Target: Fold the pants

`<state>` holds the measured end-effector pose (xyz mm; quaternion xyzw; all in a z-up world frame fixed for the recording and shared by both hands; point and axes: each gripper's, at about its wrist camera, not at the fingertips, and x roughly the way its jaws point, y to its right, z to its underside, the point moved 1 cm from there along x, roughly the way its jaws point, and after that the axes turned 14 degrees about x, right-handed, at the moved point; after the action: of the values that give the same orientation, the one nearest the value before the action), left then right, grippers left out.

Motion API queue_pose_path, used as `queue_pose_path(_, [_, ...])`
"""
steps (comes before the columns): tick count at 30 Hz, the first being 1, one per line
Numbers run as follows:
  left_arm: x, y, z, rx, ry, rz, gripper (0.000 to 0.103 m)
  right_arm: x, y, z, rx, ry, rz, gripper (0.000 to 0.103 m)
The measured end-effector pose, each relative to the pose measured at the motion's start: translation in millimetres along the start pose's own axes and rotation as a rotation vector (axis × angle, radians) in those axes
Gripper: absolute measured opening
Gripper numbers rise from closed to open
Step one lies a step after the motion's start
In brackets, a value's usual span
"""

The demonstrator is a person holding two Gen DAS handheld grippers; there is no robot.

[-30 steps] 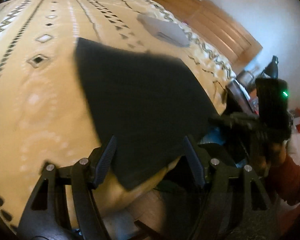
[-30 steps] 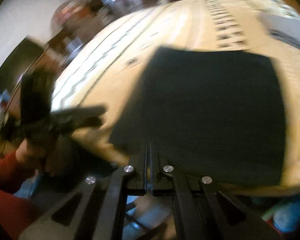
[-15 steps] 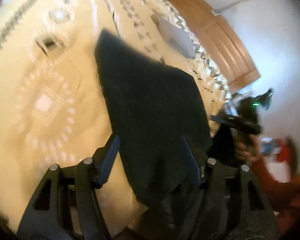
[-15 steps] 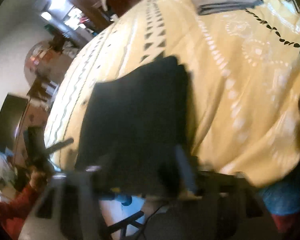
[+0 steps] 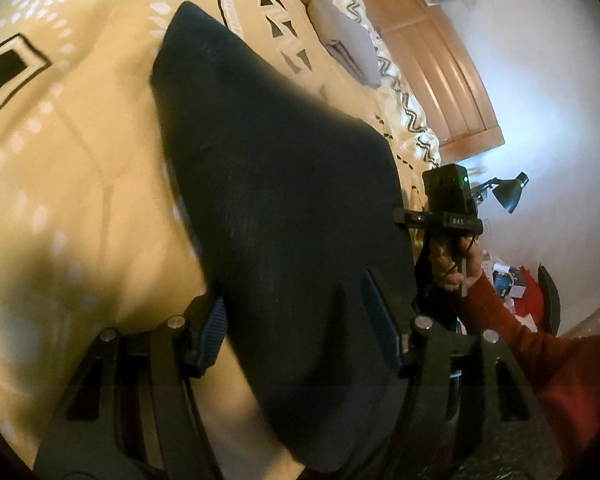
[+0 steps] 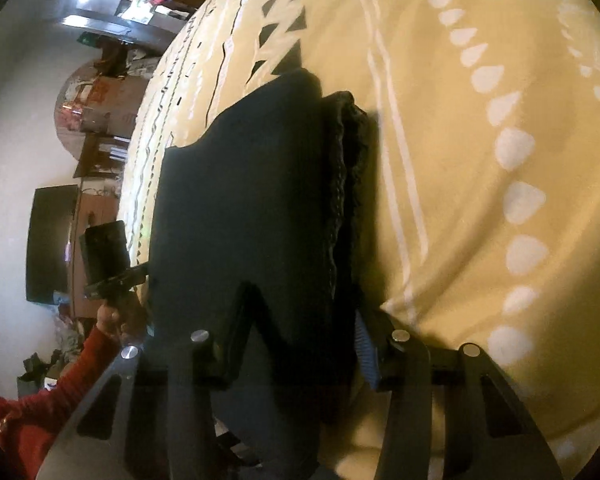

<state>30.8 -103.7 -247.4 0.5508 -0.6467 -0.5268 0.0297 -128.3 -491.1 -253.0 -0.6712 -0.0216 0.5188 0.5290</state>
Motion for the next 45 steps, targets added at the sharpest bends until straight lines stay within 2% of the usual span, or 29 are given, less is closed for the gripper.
queue_pose_path(7, [12,11,-12,0.015,0.012,-0.048,0.068,-6,12,0,0.002,0.014,-0.045,0.052])
queue_pose_path(10, [10,9,-9,0.019,0.013,-0.077,0.056,-16,14,9,-0.011,0.014,-0.028,0.05])
queue_pose_path(12, [6,2,-7,0.003,0.018,-0.068,0.051,-21,19,12,-0.003,0.007,-0.038,0.047])
queue_pose_path(18, [21,4,-18,0.02,0.011,-0.074,0.051,-6,15,6,-0.008,0.008,-0.094,0.052])
queue_pose_path(21, [24,6,-17,0.029,0.039,-0.123,0.048,-7,14,9,-0.011,0.035,-0.09,0.052])
queue_pose_path(23, [24,18,-15,0.073,0.051,-0.203,0.042,-13,-4,24,-0.063,0.123,0.011,0.047])
queue_pose_path(25, [18,32,-11,0.111,0.076,-0.258,0.031,-23,-23,42,-0.118,0.195,0.089,0.037])
queue_pose_path(26, [13,42,-10,0.137,0.097,-0.278,0.029,-31,-30,51,-0.12,0.232,0.093,0.034])
queue_pose_path(29, [2,59,-12,0.16,0.15,-0.267,0.024,-47,-39,66,-0.087,0.286,0.068,0.018])
queue_pose_path(31, [-3,71,-16,0.185,0.171,-0.242,0.023,-51,-48,74,-0.089,0.292,0.051,0.017])
queue_pose_path(34, [-5,78,-21,0.215,0.16,-0.253,0.023,-51,-58,80,-0.097,0.301,0.084,0.017])
queue_pose_path(37, [-8,63,-20,0.189,0.152,-0.259,0.022,-48,-63,77,-0.074,0.296,0.09,0.017])
queue_pose_path(41, [-7,30,-16,0.078,0.125,-0.226,0.023,-38,-65,67,-0.075,0.284,0.113,0.018])
queue_pose_path(42, [-4,23,-14,0.063,0.116,-0.228,0.025,-34,-57,60,-0.057,0.278,0.134,0.02])
queue_pose_path(43, [1,12,-10,0.034,0.102,-0.231,0.028,-31,-49,55,-0.045,0.268,0.151,0.029])
queue_pose_path(44, [4,7,-8,0.017,0.099,-0.221,0.028,-27,-42,52,-0.04,0.258,0.173,0.033])
queue_pose_path(45, [5,2,-6,0.004,0.106,-0.206,0.03,-26,-36,50,-0.039,0.262,0.192,0.043])
